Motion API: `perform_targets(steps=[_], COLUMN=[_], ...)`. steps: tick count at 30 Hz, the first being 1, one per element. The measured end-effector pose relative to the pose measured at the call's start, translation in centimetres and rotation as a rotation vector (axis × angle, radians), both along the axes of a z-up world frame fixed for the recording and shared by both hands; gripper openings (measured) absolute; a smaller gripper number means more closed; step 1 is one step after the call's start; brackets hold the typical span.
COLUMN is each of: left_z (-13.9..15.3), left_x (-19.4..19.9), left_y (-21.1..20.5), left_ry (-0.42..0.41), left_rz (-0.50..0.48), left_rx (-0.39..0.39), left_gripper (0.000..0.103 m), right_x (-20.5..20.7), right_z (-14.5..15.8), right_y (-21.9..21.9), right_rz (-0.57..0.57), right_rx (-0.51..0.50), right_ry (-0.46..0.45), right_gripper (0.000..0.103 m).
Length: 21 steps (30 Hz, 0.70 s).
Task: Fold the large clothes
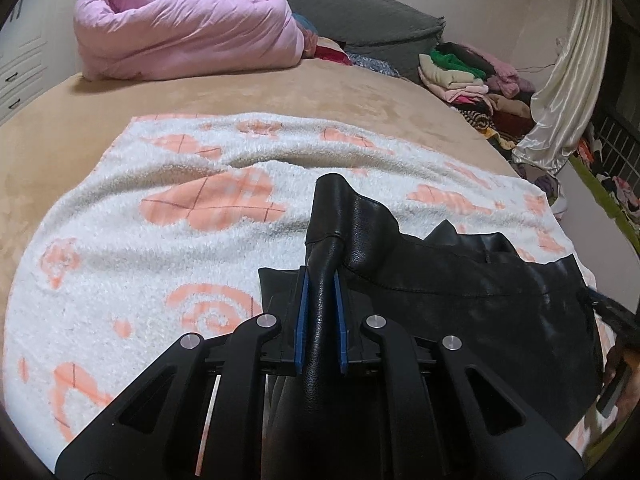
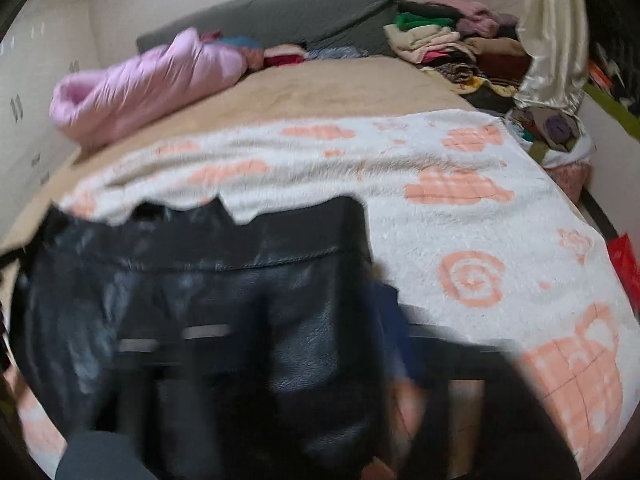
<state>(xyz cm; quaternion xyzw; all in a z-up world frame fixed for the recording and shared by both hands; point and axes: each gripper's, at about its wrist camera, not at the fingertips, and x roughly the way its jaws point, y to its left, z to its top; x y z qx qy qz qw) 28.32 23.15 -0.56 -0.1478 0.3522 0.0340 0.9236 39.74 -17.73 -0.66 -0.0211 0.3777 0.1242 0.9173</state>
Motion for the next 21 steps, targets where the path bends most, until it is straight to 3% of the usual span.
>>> perform_targets(steps=[4,7,16,21], left_z=[1.0,1.1,-2.7,-3.4], left_x=[-0.3,0.2,2.2,1.9], left_y=[-0.4,-0.8,-0.8,-0.6], left_ry=[-0.041,-0.036,0.097,0.109], left_rz=[-0.004,-0.001,0.008,0.01], left_rx=[0.011,0.049,0.068,0.052], left_gripper=[0.005,0.005,0.012,0.016], right_x=[-0.9,-1.1,1.5,1.6], right_z=[2.5,3.6,-1.6,-2.8], right_y=[-1.6,-2.0,-1.6,-1.7], right_rz=[-0.024,-0.04,-0.074,-0.078], right_rx=[0.139,0.122,0.036,0.042], right_ry=[-0.084,-0.143,0.032,0.066], right_gripper=[0.004,0.004,0.009,0.01])
